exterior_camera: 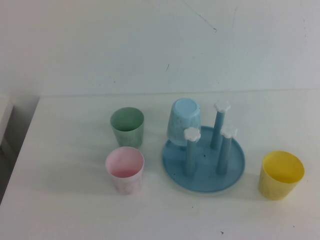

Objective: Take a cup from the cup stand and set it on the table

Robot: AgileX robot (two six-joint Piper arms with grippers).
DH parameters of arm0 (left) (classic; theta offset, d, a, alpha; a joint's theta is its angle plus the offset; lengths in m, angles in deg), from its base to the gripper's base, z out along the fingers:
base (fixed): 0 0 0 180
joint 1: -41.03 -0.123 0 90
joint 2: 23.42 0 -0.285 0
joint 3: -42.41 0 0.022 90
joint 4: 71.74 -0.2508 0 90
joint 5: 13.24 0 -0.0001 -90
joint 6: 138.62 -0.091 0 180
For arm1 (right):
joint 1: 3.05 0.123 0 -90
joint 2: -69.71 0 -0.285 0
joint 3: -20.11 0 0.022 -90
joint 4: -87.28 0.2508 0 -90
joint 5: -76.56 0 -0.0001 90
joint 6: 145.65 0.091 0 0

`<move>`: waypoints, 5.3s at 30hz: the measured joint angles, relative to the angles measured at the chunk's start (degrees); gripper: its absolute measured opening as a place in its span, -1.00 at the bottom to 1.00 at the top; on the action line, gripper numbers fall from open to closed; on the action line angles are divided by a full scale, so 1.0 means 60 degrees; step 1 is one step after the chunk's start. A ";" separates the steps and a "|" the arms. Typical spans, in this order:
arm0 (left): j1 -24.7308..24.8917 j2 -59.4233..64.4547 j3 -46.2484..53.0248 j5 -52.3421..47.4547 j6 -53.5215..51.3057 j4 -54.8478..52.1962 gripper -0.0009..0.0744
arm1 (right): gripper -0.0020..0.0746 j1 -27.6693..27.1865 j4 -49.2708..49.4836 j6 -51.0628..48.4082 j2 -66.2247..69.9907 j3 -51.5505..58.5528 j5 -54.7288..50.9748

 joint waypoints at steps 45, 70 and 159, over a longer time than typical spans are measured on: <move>0.4776 1.5640 -1.1449 -0.4895 -0.7476 0.4302 -0.46 | -0.95 0.0007 0.4157 -0.7900 0.3514 0.0000 -0.4398; 0.4926 1.7887 -1.2646 -0.4130 -0.5091 0.2272 0.49 | -0.95 0.0007 0.4364 -0.7939 0.3514 0.0000 -0.4201; 0.7028 1.3002 -1.2689 -0.7960 -0.7468 0.6416 -0.83 | -0.90 0.0073 1.2493 -1.1744 0.4666 -0.3131 -0.3011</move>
